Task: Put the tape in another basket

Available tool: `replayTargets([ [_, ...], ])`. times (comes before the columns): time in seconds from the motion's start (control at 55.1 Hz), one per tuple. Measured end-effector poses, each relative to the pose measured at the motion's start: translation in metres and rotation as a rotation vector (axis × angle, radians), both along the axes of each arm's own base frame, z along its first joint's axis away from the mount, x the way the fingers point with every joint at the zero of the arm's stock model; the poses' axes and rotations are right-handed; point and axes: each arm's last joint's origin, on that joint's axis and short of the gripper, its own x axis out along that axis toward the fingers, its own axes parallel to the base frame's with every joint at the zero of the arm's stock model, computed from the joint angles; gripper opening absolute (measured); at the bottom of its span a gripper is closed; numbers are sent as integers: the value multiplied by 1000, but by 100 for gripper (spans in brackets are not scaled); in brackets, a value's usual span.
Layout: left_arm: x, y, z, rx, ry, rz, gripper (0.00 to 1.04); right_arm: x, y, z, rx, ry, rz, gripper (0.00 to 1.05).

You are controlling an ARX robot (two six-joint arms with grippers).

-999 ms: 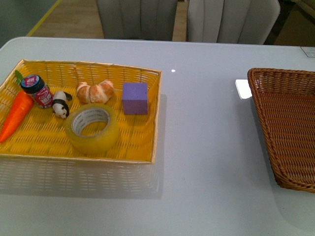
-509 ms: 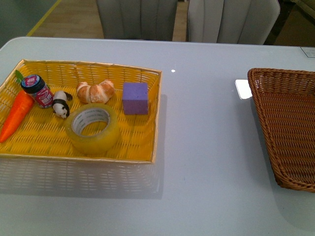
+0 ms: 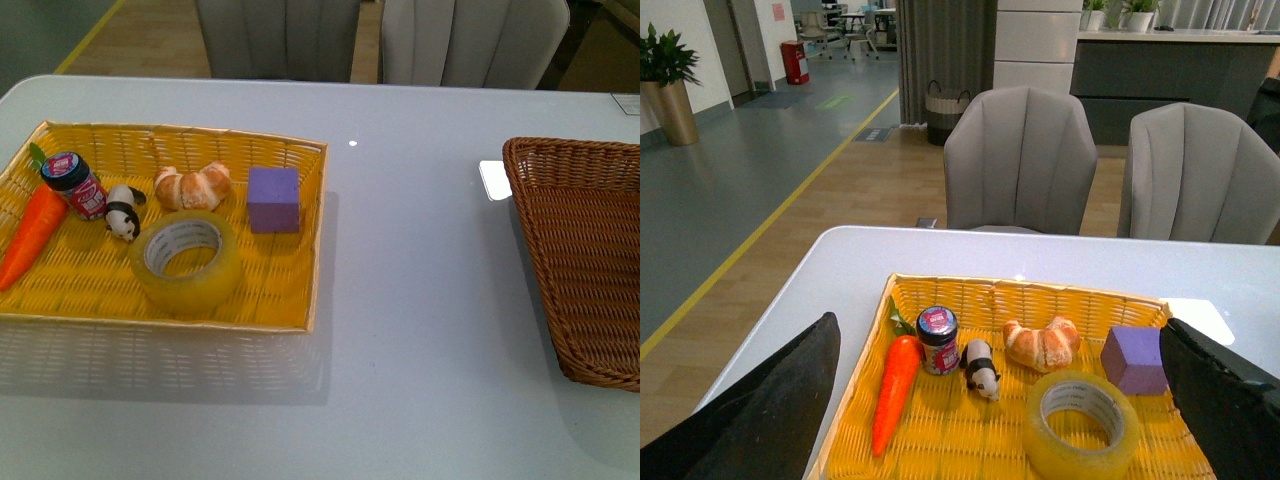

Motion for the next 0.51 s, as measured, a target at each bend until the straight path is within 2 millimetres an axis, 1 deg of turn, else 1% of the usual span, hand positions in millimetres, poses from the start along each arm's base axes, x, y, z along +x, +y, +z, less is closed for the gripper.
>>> replayTargets([
  [0.073, 0, 0, 0, 0, 0, 0, 96, 21, 0, -9, -2, 25, 24, 96],
  [0.182, 0, 0, 0, 0, 0, 0, 96, 39, 1, -20, 2, 51, 35, 96],
  [0.272, 0, 0, 0, 0, 0, 0, 96, 47, -2, -30, -3, 79, 25, 96],
  [0.4, 0, 0, 0, 0, 0, 0, 96, 51, -5, -43, -4, 106, 12, 95],
  [0.418, 0, 0, 0, 0, 0, 0, 96, 51, -5, -44, -3, 108, 12, 95],
  [0.509, 0, 0, 0, 0, 0, 0, 96, 50, -4, -49, 2, 119, 12, 81],
])
